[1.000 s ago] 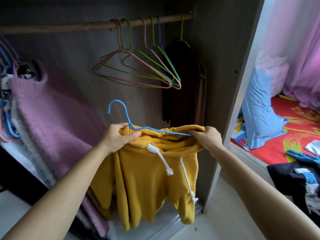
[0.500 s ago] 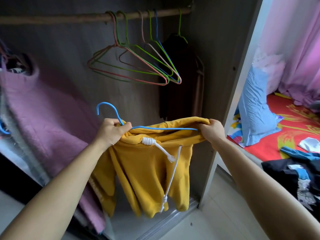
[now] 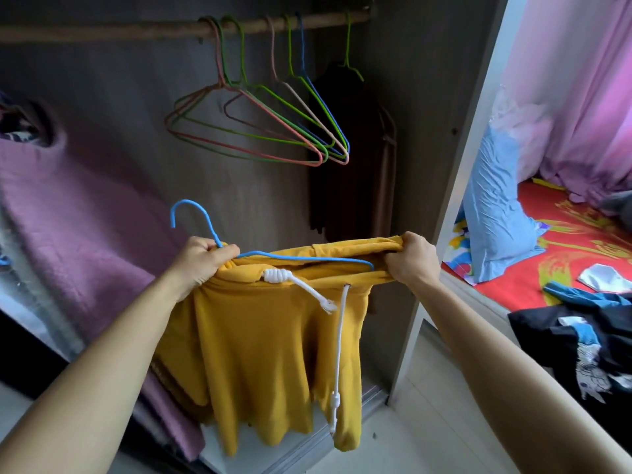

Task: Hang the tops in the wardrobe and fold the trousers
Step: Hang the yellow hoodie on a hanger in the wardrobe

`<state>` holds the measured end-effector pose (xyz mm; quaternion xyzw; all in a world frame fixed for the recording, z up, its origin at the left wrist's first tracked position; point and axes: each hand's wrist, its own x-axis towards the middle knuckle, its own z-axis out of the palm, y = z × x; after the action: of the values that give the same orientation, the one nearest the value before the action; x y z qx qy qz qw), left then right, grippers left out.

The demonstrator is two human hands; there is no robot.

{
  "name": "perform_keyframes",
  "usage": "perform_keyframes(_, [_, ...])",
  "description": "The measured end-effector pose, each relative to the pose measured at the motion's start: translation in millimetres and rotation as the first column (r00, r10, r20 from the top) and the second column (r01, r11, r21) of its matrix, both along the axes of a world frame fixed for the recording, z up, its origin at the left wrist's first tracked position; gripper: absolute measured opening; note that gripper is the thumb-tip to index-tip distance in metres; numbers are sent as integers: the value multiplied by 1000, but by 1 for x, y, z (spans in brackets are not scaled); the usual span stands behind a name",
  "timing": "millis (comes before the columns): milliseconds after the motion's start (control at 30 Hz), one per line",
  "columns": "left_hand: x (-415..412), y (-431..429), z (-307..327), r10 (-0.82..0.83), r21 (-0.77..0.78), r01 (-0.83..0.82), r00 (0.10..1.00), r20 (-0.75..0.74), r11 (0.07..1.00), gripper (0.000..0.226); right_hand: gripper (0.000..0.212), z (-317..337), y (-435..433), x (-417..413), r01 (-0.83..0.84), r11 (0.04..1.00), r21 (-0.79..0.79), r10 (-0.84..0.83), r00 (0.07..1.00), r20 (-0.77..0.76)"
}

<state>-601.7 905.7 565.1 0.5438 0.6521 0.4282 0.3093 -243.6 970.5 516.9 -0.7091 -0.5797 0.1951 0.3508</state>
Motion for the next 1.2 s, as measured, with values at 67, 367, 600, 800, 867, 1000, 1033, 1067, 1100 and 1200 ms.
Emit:
perform_keyframes(67, [3, -1, 0, -78, -62, 72, 993, -84, 995, 36, 7, 3, -1, -2, 3, 1000, -22, -3, 1000, -5])
perform_keyframes(367, [47, -12, -69, -96, -163, 26, 892, -442, 986, 67, 15, 45, -10, -35, -246, 959, 139, 279, 905, -322])
perform_keyframes(600, [54, -9, -55, -81, -150, 77, 997, -17, 986, 52, 33, 54, -12, -36, -238, 964, 120, 261, 750, -608])
perform_keyframes(800, [86, -8, -52, 80, 77, -83, 996, 43, 994, 38, 39, 65, -9, -40, -258, 964, -67, 238, 946, -218])
perform_keyframes(867, [91, -7, -46, 120, 168, -144, 982, 145, 975, 37, 43, 71, -12, -42, -319, 946, -57, 264, 861, -435])
perform_keyframes(1000, [92, -3, -31, -22, 198, -8, 989, 146, 980, 45, 39, 68, -17, -41, -361, 919, -161, 366, 931, 4])
perform_keyframes(1033, [93, -3, -31, -66, 186, 40, 989, 135, 982, 48, 39, 68, -19, -42, -345, 931, -122, 345, 938, -18])
perform_keyframes(1067, [93, -3, -31, -101, 171, 76, 985, 138, 982, 51, 40, 71, -21, -44, -336, 938, -82, 326, 938, -121])
perform_keyframes(1100, [94, -3, -31, -120, 159, 97, 982, 147, 983, 52, 39, 73, -23, -47, -341, 939, -54, 321, 919, -229])
perform_keyframes(1200, [89, -3, -33, -73, 154, 48, 983, 166, 987, 55, 29, 79, -35, -54, -490, 872, -23, 427, 781, -456])
